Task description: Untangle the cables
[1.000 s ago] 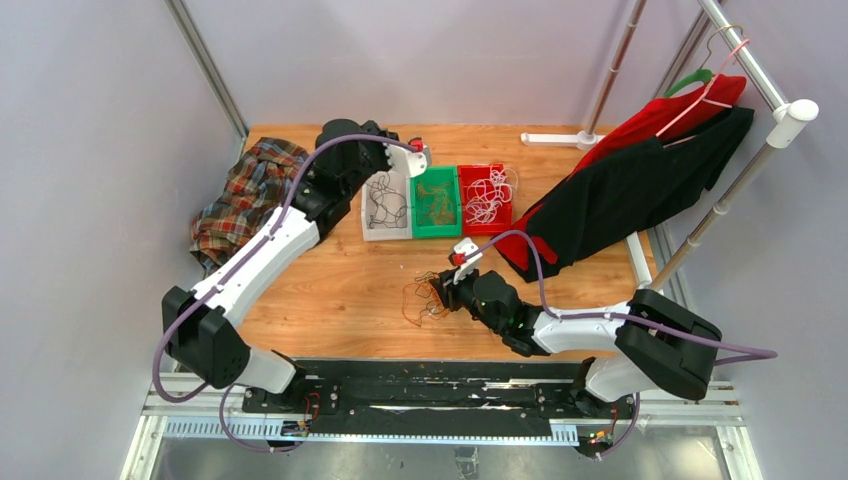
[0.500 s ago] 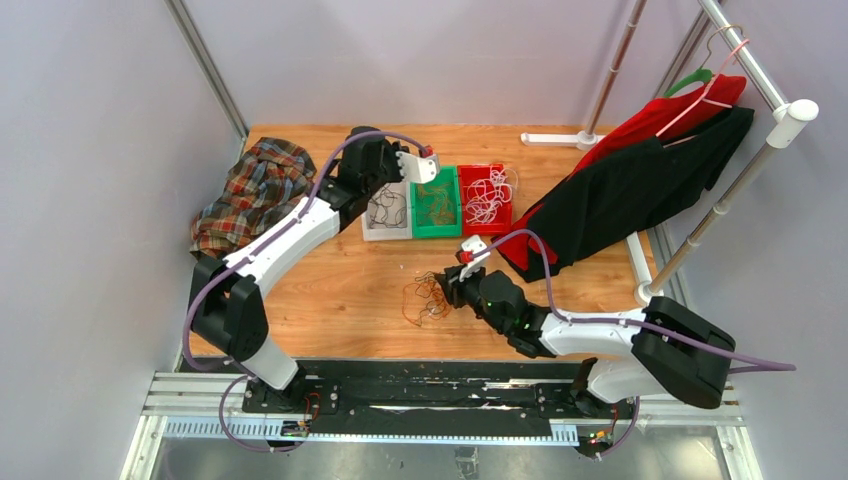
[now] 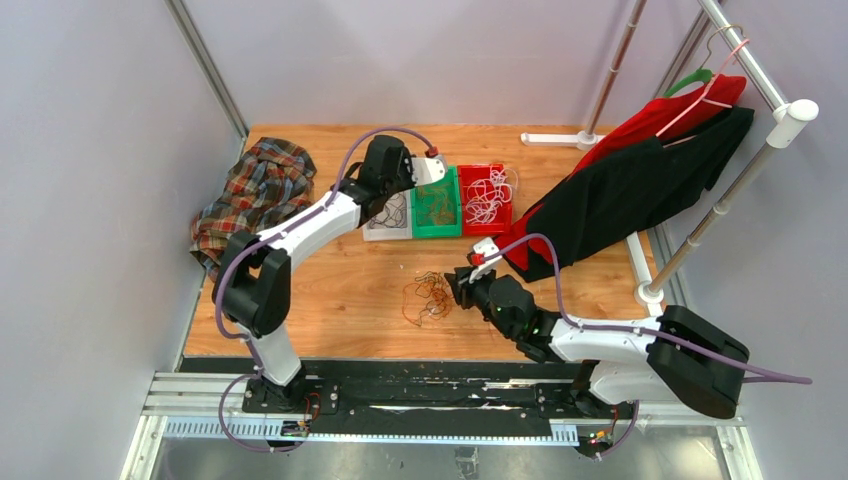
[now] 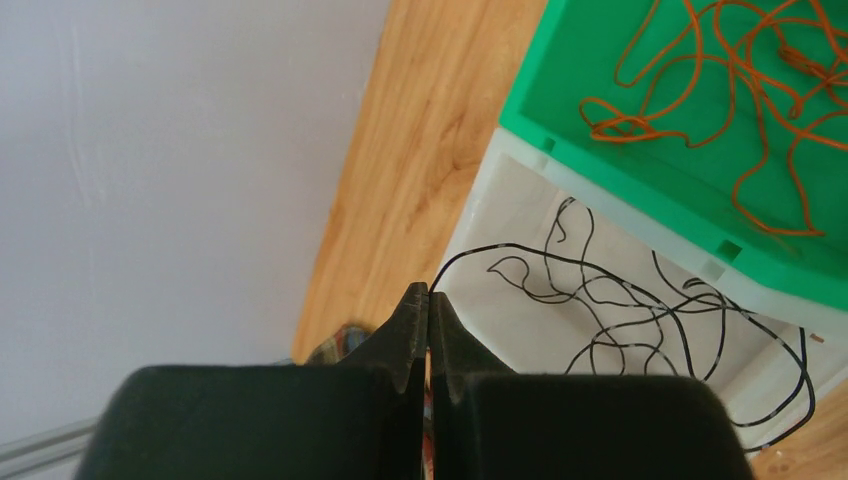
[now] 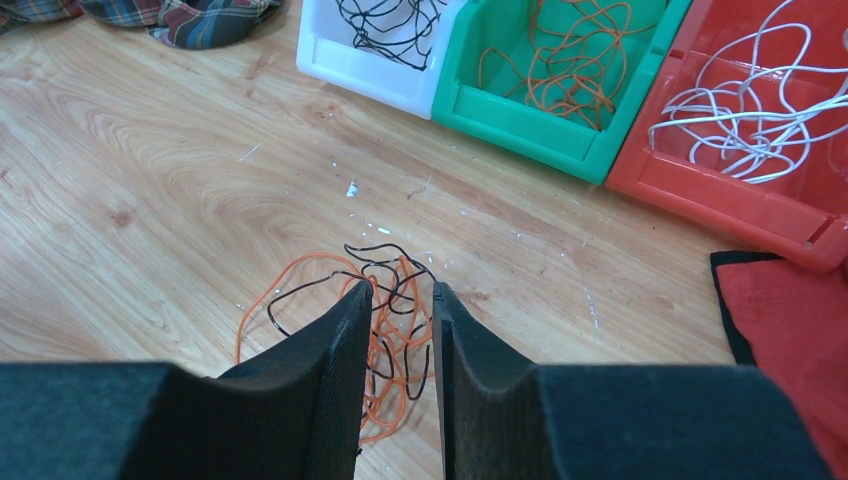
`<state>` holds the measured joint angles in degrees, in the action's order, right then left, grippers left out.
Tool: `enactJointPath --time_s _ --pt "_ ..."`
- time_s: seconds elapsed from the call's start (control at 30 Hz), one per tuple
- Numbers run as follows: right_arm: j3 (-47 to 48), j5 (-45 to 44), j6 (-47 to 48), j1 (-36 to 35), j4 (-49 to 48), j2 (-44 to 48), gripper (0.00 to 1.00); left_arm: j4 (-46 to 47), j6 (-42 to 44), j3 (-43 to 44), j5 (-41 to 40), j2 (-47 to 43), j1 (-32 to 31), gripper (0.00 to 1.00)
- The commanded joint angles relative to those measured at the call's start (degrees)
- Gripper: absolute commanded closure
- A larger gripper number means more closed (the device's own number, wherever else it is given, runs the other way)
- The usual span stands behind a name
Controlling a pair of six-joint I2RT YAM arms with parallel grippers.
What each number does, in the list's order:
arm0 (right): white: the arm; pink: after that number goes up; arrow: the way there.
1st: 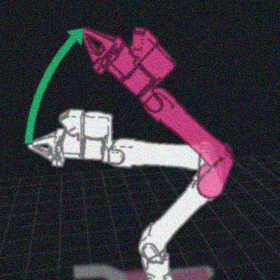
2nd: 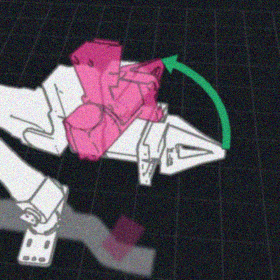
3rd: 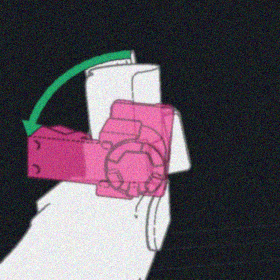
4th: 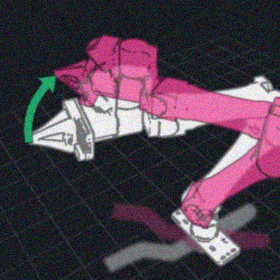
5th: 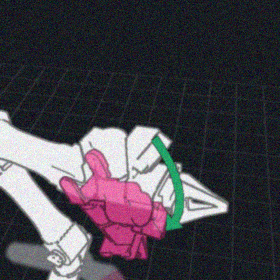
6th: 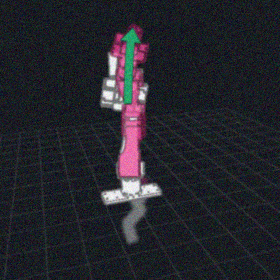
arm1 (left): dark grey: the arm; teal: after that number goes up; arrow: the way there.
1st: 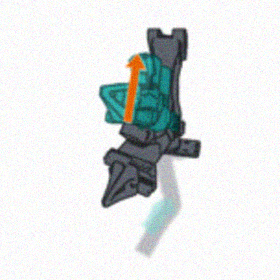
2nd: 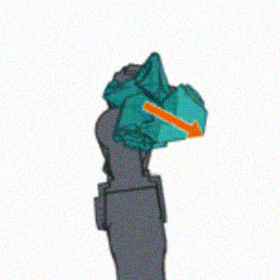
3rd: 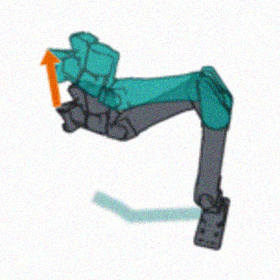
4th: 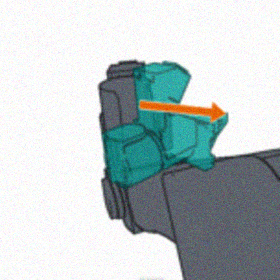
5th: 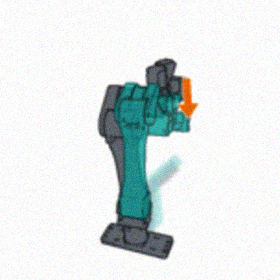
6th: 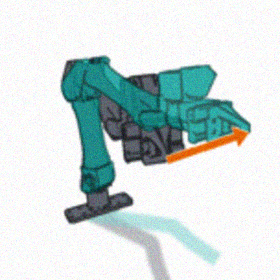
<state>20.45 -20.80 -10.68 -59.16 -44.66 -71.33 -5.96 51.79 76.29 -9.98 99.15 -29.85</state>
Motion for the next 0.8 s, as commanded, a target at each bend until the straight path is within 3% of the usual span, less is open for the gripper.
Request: enactJointPath --time_s 0.0,0.27,0.77 --pt "-1.3 -2.4 0.7 0.3 0.2 2.0 0.71 3.3 -3.6 0.8 -2.9 2.2 -0.3 1.0" --pt "-2.1 -2.6 0.7 0.4 0.5 3.3 0.71 5.5 -3.4 0.1 -5.8 6.7 -0.4 1.0" --pt "-3.1 -3.7 1.2 0.4 3.4 8.4 0.71 2.5 -7.1 8.6 -9.8 16.6 -0.8 1.0"
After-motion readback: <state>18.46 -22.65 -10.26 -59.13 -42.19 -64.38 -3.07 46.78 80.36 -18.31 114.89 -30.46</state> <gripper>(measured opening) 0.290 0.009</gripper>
